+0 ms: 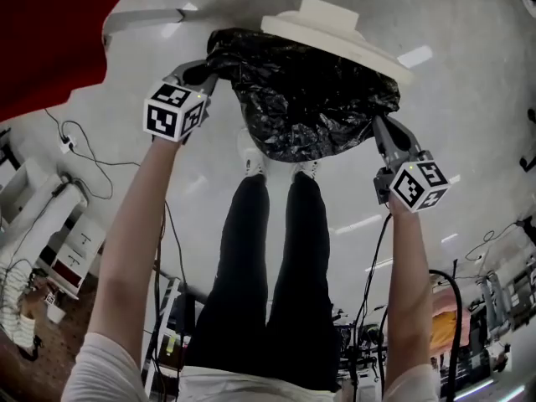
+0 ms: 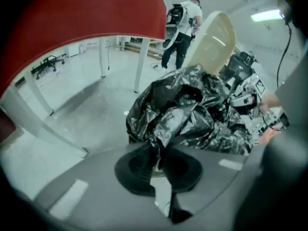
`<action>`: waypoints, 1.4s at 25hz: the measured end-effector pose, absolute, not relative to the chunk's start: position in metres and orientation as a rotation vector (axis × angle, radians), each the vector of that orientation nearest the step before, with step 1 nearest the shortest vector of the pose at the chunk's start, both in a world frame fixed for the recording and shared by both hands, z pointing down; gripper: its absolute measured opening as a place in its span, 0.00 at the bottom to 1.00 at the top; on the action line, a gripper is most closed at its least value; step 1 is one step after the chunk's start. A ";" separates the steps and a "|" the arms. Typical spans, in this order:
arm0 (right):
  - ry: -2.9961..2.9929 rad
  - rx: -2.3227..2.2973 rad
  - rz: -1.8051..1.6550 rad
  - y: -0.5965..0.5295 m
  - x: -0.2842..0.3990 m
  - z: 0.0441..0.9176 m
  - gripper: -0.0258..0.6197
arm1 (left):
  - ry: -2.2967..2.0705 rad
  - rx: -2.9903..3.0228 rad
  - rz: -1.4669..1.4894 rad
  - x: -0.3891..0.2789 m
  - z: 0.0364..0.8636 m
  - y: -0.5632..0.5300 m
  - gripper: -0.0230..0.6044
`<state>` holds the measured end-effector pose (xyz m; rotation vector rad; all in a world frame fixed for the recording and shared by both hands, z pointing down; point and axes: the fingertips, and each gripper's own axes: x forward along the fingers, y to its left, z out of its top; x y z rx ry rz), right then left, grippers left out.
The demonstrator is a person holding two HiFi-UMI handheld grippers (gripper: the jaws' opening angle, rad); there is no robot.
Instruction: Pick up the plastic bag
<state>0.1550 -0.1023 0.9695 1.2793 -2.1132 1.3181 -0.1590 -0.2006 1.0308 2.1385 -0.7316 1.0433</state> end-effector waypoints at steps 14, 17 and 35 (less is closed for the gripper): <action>-2.189 1.335 1.278 -0.094 0.156 0.839 0.04 | -0.832 2.157 0.958 -0.168 0.874 -0.173 0.04; -2.222 1.352 1.266 -0.093 0.155 0.813 0.04 | -0.851 2.179 0.946 -0.163 0.842 -0.167 0.04; -2.276 1.303 1.205 -0.063 0.157 0.660 0.04 | -0.927 2.213 0.938 -0.144 0.657 -0.101 0.04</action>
